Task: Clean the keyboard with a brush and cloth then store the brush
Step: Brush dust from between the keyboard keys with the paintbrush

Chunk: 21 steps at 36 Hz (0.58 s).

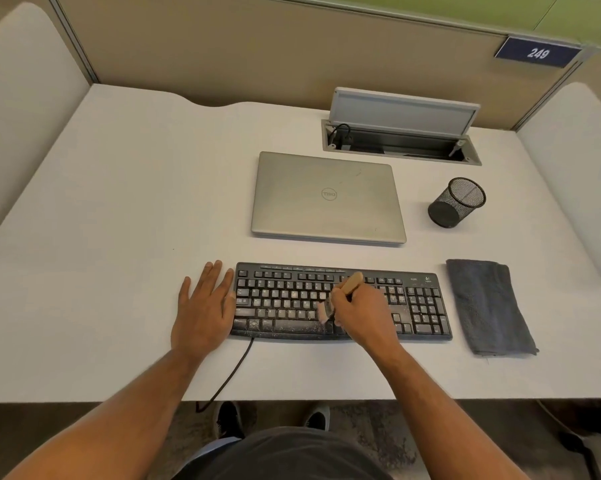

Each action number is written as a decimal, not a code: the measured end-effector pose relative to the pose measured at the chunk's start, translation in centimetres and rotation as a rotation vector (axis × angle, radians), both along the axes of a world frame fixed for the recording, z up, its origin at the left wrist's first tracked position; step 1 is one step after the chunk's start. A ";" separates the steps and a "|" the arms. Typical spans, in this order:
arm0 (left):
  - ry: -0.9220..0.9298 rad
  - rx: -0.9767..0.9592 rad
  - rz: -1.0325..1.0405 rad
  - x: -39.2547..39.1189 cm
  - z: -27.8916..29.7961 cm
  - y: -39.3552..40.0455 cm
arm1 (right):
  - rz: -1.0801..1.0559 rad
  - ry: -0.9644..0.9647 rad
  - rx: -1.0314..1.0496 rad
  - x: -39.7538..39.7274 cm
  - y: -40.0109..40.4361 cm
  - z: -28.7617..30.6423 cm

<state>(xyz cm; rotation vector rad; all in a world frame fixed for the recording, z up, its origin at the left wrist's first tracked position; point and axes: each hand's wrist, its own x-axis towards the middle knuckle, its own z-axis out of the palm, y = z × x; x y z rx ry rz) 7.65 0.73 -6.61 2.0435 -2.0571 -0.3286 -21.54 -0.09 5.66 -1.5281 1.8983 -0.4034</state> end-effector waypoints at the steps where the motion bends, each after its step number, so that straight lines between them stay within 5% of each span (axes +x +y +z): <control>1: -0.004 0.002 -0.002 0.1 0.0 0.0 | -0.010 -0.016 -0.016 0.0 -0.1 0.0; 21: -0.005 0.003 0.004 0.0 0.0 -0.1 | 0.007 -0.017 -0.002 0.0 0.4 -0.1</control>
